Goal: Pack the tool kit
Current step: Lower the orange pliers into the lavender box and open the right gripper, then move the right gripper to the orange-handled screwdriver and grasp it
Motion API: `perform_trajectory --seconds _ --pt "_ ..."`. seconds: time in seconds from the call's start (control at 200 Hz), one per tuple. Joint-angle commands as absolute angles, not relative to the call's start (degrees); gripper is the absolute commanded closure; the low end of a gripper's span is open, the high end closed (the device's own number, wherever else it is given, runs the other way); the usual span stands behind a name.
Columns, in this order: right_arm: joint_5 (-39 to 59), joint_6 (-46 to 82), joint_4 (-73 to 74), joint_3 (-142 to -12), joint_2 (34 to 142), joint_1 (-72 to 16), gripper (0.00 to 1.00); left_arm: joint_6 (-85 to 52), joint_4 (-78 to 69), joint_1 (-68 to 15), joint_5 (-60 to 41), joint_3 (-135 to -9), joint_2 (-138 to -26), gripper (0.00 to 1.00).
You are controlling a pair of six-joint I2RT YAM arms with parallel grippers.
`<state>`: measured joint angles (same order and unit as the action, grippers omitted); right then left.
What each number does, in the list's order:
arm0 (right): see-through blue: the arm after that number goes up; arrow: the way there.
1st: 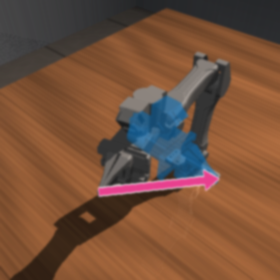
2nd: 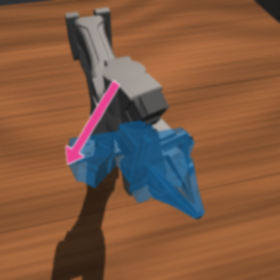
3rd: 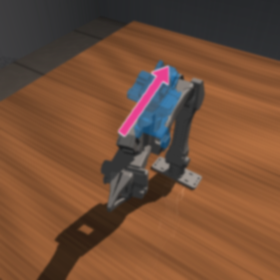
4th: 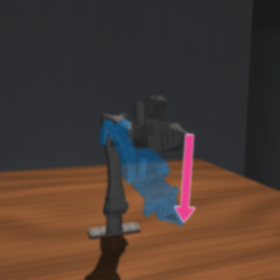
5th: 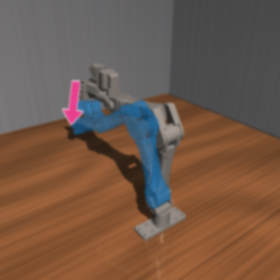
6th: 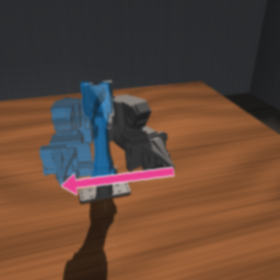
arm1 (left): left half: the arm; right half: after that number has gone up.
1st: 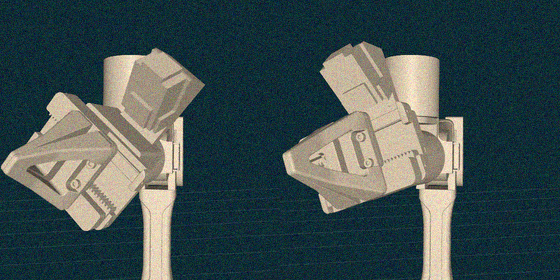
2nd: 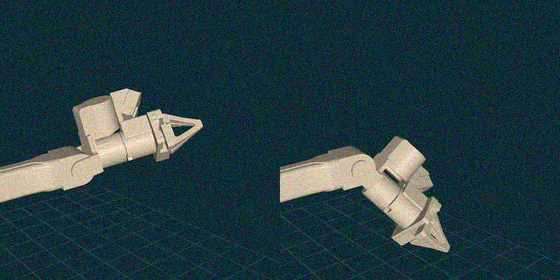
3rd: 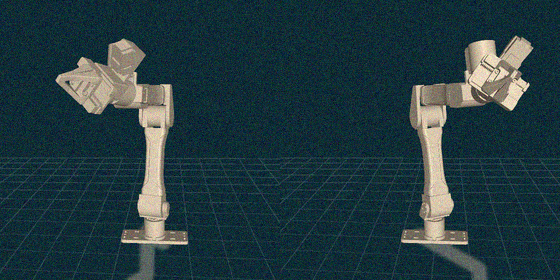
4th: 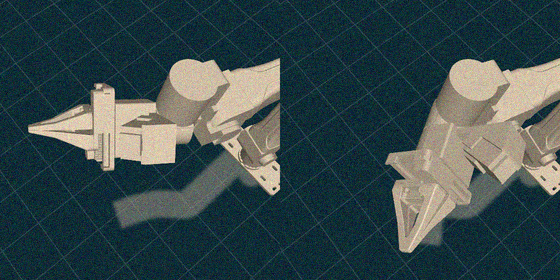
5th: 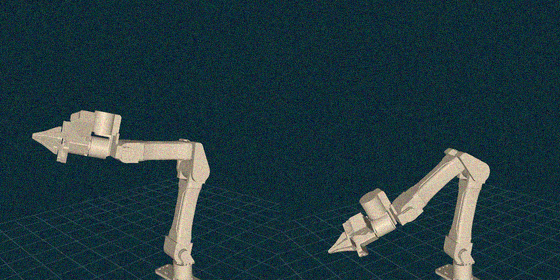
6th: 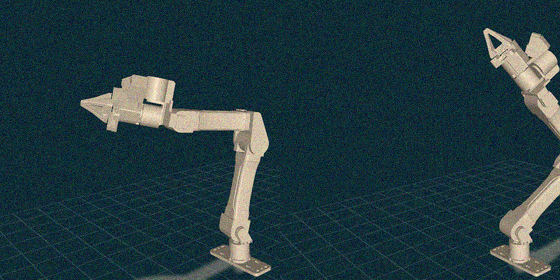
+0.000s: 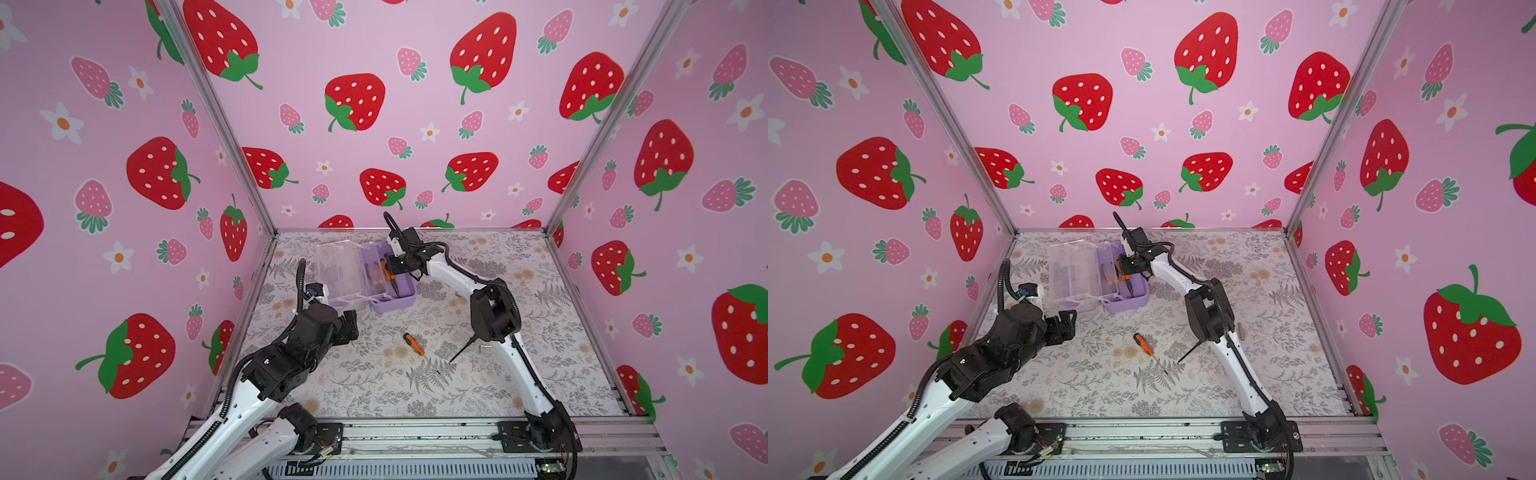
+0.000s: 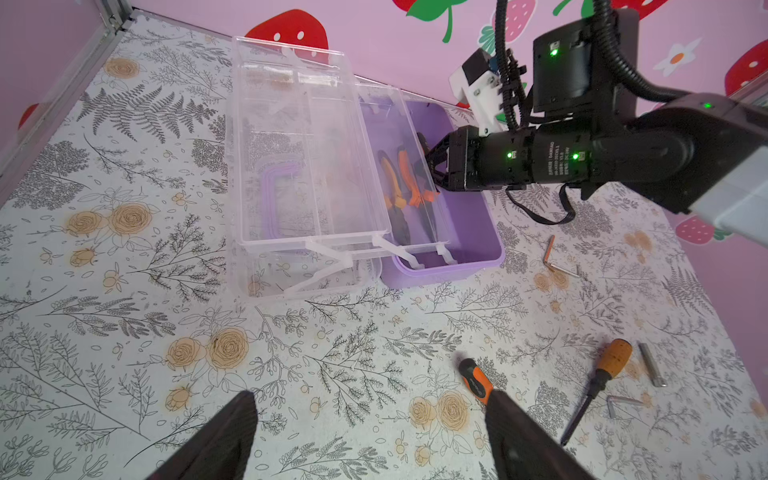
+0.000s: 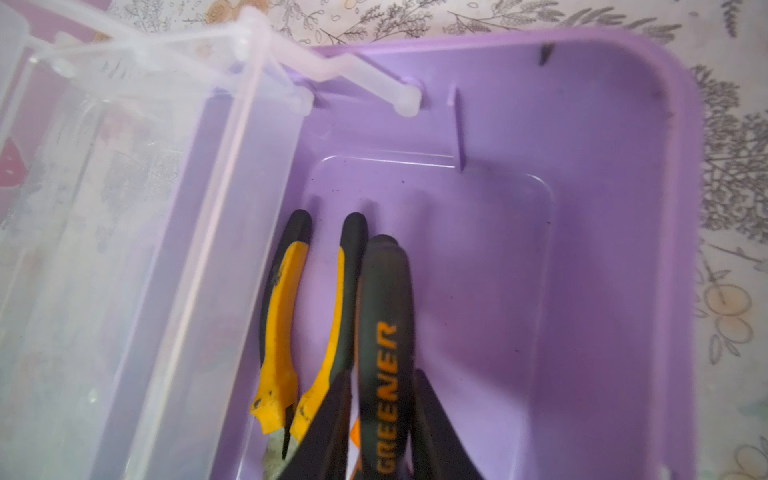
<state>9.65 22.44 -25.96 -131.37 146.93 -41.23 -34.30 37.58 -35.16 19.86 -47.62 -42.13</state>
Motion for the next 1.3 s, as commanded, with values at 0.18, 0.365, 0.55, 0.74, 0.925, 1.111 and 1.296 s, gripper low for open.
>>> perform_trajectory --seconds 0.18,0.365,0.55,0.74,0.925,1.111,1.296 --pt "3.99 20.34 -28.00 -130.06 140.18 -41.04 0.55 -34.97 37.52 -34.50 18.65 -47.35 -42.76 0.11" --pt "-2.96 17.04 -28.47 -127.31 132.96 -41.04 0.52 -34.98 37.05 -34.30 18.00 -47.35 -43.48 0.11" --pt "-5.19 15.64 -24.66 -116.54 124.20 -41.04 0.75 -35.18 36.56 -34.24 16.97 -47.38 -44.69 0.12" --pt "-4.38 15.75 -13.17 -90.25 109.29 -43.17 0.79 -34.69 37.16 -34.16 15.18 -47.17 -44.39 0.12" --pt "-5.68 14.22 -2.22 -64.09 92.56 -48.03 0.72 -33.88 37.67 -34.20 11.15 -46.80 -47.02 0.34" --pt "-6.64 12.11 0.62 -47.24 83.52 -56.45 0.58 -35.31 37.05 -34.37 9.57 -45.66 -48.00 0.37" --pt "-5.86 14.17 3.54 -41.34 86.40 -63.26 0.49 -38.01 34.46 -34.37 8.29 -43.90 -46.93 0.35"
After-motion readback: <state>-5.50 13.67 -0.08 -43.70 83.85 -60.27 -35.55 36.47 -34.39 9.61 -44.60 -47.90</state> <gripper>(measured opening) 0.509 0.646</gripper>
